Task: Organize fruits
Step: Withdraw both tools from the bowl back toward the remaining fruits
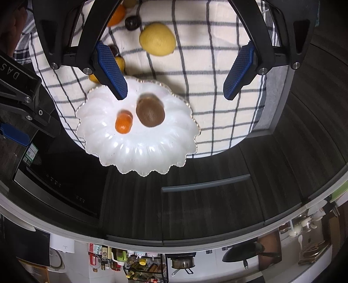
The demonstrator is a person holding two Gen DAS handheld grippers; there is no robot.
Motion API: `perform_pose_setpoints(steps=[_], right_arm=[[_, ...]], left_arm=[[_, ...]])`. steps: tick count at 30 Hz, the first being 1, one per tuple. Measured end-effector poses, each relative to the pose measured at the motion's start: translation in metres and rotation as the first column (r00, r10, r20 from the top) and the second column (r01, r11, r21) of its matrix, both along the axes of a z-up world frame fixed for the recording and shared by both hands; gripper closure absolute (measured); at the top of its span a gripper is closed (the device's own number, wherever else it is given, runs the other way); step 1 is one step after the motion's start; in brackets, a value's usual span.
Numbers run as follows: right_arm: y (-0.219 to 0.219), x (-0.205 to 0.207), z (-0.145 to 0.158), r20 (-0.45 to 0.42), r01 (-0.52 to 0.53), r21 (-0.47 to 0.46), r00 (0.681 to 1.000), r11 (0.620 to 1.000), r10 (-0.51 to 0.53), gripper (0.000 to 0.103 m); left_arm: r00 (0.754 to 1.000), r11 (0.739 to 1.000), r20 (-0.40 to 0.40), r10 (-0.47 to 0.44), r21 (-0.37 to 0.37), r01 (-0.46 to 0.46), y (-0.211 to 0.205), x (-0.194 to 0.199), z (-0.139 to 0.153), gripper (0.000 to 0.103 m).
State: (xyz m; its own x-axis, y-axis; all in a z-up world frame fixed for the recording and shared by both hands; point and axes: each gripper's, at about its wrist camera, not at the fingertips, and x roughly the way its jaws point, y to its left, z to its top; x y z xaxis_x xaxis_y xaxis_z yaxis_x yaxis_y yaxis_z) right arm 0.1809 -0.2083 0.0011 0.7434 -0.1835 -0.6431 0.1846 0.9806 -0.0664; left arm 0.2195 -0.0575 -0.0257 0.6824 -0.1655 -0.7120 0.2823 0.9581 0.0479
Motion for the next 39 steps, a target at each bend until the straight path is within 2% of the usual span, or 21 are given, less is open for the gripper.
perform_pose_setpoints(steps=[11,20,39], right_arm=[[0.014,-0.032,-0.01,-0.014,-0.006,-0.008,1.0,1.0,0.006,0.02],[0.018,-0.051,-0.026,-0.051,-0.01,0.002,0.999,1.0,0.01,0.02],[0.023,-0.089,-0.065,-0.136,0.019,0.032,0.991,0.999,-0.014,0.02]], left_arm=[[1.0,1.0,-0.015,0.013,0.014,-0.013,0.013,-0.039,-0.014,0.013],[1.0,1.0,0.006,0.018,0.006,-0.018,0.022,-0.064,-0.025,0.013],[0.997,1.0,-0.071,-0.012,0.027,0.014,0.023,-0.098,-0.063,0.013]])
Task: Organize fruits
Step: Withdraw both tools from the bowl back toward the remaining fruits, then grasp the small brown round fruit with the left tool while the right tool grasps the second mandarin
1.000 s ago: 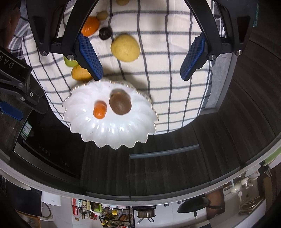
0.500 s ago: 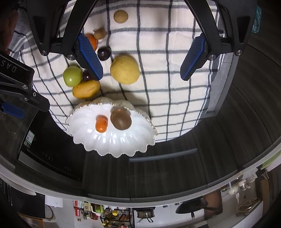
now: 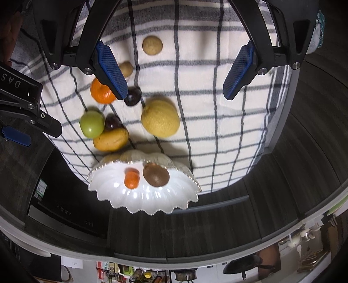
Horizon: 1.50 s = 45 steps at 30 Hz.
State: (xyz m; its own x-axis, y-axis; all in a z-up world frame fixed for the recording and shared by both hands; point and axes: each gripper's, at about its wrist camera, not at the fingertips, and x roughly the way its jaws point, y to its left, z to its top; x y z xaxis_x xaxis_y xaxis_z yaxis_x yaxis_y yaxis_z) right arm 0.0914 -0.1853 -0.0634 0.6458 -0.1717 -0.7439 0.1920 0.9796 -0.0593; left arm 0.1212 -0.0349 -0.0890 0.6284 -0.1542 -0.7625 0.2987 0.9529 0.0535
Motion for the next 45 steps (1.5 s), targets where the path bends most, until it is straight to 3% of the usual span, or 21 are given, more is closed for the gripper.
perform_pose_setpoints(steps=[9,27,37,45], right_arm=[[0.003,-0.012,-0.013,-0.025,0.002,-0.005,1.0,1.0,-0.002,0.02],[-0.004,-0.013,-0.036,-0.093,0.015,0.018,0.996,1.0,-0.013,0.02],[-0.004,-0.011,-0.043,-0.11,0.015,0.026,0.994,1.0,-0.013,0.02],[-0.006,-0.011,-0.041,-0.105,0.018,0.031,0.994,0.999,-0.014,0.02]], left_arm=[[1.0,1.0,-0.007,-0.002,-0.005,0.002,0.003,-0.017,-0.018,0.015],[0.993,0.999,-0.113,-0.034,-0.009,0.033,-0.006,-0.023,-0.053,0.045],[0.987,0.999,-0.15,-0.052,0.002,0.053,-0.012,-0.023,-0.065,0.073],[0.987,0.997,-0.142,-0.074,0.003,0.075,-0.015,-0.027,-0.064,0.077]])
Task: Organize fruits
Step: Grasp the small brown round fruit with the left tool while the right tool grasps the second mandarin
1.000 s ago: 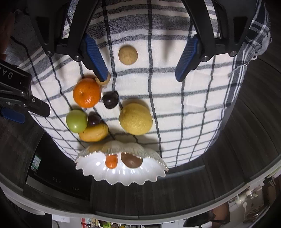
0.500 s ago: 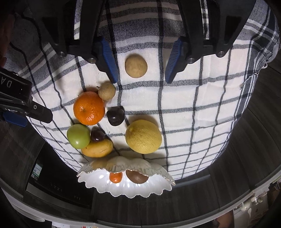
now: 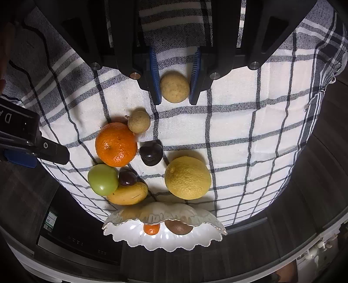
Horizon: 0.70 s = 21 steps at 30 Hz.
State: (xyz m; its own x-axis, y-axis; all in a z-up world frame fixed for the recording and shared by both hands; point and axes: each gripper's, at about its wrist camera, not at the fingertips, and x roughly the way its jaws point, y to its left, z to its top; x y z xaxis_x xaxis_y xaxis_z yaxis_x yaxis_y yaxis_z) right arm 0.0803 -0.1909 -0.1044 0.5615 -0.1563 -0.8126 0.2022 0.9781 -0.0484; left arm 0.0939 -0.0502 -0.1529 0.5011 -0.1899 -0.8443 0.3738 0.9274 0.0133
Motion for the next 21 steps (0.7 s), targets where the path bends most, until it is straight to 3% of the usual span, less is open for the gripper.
perform_pose_setpoints(steps=[8,21], right_arm=[[0.006,0.002,0.007,0.017,-0.021,0.011,1.0,1.0,0.021,0.02],[0.044,0.029,0.003,0.006,-0.095,0.063,0.995,0.993,0.095,0.02]], left_arm=[[0.999,1.0,0.041,0.026,-0.001,-0.026,0.009,0.0,0.013,0.077],[0.983,0.987,0.09,0.16,0.001,-0.161,0.056,0.013,0.029,0.077]])
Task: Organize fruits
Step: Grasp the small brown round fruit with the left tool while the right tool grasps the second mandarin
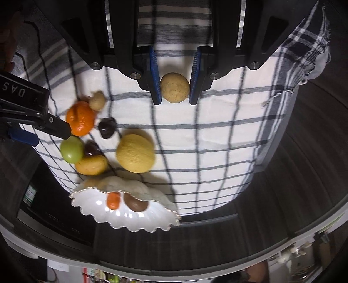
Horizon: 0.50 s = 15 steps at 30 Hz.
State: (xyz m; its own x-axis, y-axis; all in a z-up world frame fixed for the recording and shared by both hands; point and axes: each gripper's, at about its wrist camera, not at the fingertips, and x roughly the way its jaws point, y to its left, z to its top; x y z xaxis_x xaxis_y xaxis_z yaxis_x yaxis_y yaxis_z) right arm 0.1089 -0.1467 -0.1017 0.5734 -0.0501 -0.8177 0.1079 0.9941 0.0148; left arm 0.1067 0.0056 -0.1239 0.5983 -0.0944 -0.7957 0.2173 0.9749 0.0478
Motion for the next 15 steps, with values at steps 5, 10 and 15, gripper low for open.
perform_pose_setpoints(steps=[5,10,15], right_arm=[[0.012,0.014,-0.011,-0.032,-0.001,0.013,0.999,1.0,0.001,0.02],[0.018,0.021,-0.019,-0.057,0.004,0.001,0.998,1.0,-0.004,0.021],[0.021,0.024,-0.025,-0.078,-0.002,0.003,0.997,1.0,0.002,0.032]], left_arm=[[0.998,0.999,0.036,0.044,0.021,-0.045,0.013,0.006,0.003,0.077],[0.997,0.998,0.025,0.067,0.006,-0.067,0.02,0.009,0.0,0.077],[0.997,0.997,0.018,0.075,-0.005,-0.075,0.023,0.011,-0.001,0.077]])
